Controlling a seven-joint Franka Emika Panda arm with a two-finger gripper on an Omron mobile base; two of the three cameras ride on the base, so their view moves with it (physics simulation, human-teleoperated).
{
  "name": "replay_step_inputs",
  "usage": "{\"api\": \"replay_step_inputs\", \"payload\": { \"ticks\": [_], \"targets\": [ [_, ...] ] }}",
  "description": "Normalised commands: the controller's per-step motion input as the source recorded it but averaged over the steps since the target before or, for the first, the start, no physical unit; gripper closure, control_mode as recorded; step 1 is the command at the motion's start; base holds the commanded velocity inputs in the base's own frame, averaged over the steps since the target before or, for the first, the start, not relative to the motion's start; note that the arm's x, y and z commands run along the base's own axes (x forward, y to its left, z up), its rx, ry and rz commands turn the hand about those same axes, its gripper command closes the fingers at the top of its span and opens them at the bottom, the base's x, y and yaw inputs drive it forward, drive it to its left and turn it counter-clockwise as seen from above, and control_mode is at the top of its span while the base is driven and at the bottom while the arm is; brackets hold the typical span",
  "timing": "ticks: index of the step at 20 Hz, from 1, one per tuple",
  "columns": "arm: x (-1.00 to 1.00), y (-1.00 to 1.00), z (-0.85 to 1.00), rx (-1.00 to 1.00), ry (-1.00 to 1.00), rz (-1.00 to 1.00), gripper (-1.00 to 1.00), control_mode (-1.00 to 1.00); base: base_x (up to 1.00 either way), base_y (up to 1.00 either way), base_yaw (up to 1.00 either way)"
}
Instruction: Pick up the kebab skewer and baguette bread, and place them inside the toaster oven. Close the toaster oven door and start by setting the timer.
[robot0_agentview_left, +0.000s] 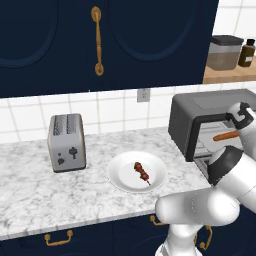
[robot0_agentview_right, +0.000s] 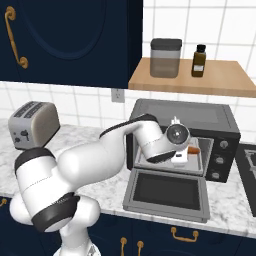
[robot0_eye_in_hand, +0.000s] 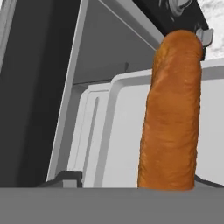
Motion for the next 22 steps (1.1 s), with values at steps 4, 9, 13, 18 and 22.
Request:
{"api": "replay_step_inputs", "payload": {
  "ticks": [4, 9, 13, 18, 22],
  "targets": [
    [0.15, 0.00, -0.20, 0.00, 0.08, 0.00, -1.00, -1.00, 0.00, 0.00, 0.00],
    [0.00, 0.00, -0.46, -0.05, -0.10, 0.00, -1.00, -1.00, 0.00, 0.00, 0.00],
    [0.00, 0.00, -0.22, -0.07, -0.13, 0.00, -1.00, -1.00, 0.00, 0.00, 0.00],
    [0.00, 0.03, -0.20, -0.14, -0.13, 0.00, -1.00, -1.00, 0.00, 0.00, 0.00],
    [0.00, 0.00, -0.12, -0.14, -0.05, 0.00, -1.00, -1.00, 0.00, 0.00, 0.00]
  ]
}}
